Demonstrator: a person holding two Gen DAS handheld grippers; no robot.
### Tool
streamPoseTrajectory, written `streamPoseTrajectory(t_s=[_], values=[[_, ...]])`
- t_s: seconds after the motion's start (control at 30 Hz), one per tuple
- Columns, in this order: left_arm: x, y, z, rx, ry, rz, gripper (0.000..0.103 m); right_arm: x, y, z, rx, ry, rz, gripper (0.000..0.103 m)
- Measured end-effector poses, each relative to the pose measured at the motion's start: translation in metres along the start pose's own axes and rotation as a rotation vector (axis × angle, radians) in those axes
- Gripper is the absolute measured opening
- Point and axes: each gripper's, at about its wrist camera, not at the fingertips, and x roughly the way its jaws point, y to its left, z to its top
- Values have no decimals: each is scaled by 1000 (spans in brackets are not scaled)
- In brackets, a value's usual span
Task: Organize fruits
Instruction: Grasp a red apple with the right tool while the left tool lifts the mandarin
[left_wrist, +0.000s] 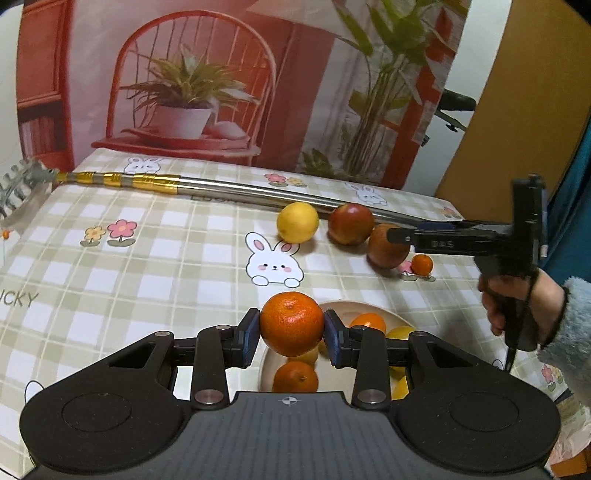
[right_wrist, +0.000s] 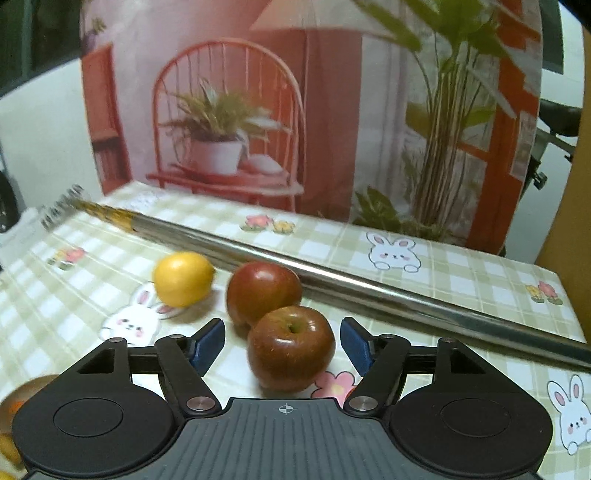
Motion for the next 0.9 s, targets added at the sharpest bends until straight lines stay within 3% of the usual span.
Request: streamPoseTrajectory(t_s=[0.23, 0.53, 0.67, 0.9], values=[[1, 10, -7, -34, 5, -20, 39, 37, 3, -3, -5, 90, -41, 65], [5, 11, -14, -45, 16, -46, 39, 46, 6, -2, -23, 114, -66, 61], [6, 11, -16, -41, 27, -54, 39, 38, 10, -6, -24, 103, -70, 60], [7, 4, -19, -18, 41, -77, 39, -5, 19, -8, 12, 35, 17, 60]])
